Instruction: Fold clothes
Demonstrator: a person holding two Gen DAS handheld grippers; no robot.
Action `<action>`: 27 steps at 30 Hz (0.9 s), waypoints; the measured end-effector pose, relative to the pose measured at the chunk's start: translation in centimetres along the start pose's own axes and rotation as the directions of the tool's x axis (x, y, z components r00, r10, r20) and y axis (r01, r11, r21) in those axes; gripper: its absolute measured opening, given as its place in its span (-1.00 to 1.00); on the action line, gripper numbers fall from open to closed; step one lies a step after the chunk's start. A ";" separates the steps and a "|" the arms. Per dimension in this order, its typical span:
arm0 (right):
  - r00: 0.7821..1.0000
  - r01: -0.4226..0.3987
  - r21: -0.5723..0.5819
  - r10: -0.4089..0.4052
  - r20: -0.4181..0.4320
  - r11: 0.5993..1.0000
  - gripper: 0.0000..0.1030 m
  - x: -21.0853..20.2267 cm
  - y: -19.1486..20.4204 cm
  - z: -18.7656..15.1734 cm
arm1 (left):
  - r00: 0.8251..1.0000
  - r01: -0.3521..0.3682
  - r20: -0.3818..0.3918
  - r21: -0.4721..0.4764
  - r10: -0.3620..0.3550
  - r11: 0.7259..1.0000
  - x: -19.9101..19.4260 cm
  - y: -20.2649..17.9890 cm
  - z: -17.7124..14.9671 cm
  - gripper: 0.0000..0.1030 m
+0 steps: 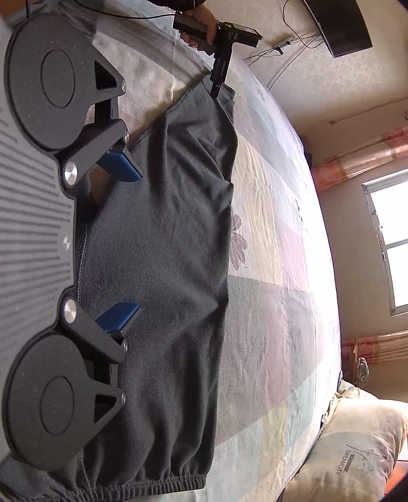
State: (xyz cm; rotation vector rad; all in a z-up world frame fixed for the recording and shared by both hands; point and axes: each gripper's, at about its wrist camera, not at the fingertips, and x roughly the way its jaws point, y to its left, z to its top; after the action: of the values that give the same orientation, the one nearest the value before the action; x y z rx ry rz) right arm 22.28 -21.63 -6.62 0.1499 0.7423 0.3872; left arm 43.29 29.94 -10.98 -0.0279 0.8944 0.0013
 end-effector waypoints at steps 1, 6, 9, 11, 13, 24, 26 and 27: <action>1.000 -0.001 0.009 0.001 0.002 1.000 0.70 0.0 -0.2 0.0 | 1.000 0.003 0.023 -0.050 -0.001 0.999 -0.3 0.5 0.5 0.78; 1.000 -0.008 0.026 0.008 -0.006 1.000 0.70 0.7 -0.5 -0.2 | 0.981 0.191 0.051 -0.115 -0.186 0.975 1.2 0.2 2.4 0.81; 1.000 -0.008 0.018 0.008 -0.012 1.000 0.70 0.9 -0.5 -0.2 | 0.994 0.098 0.062 -0.169 -0.089 0.981 3.8 0.9 2.7 0.80; 1.000 -0.001 0.020 0.001 -0.009 1.000 0.70 0.7 -0.7 -0.1 | 0.995 0.037 0.103 -0.193 -0.017 0.980 4.3 1.3 3.2 0.81; 1.000 0.006 0.022 -0.006 -0.006 1.000 0.70 0.6 -0.9 -0.1 | 0.995 -0.012 0.098 -0.212 0.033 0.977 4.5 1.4 3.9 0.80; 1.000 -0.015 0.045 0.014 0.023 0.999 0.72 -0.6 -1.7 -0.3 | 0.925 0.376 -0.014 -0.110 -0.380 0.920 0.5 -6.9 2.9 0.81; 1.000 -0.013 0.039 0.012 0.028 0.999 0.72 -0.8 -1.7 -0.3 | 0.915 0.396 -0.043 -0.090 -0.401 0.914 1.1 -8.7 2.4 0.81; 0.999 -0.012 0.037 0.011 0.030 0.999 0.72 -1.0 -1.7 -0.3 | 0.926 0.369 -0.050 -0.081 -0.373 0.926 1.6 -9.2 2.3 0.81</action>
State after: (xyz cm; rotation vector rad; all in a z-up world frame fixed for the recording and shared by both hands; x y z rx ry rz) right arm 21.88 -23.59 -6.69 0.1943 0.7195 0.3814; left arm 46.16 20.78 -10.56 -0.2652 0.9421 -0.3243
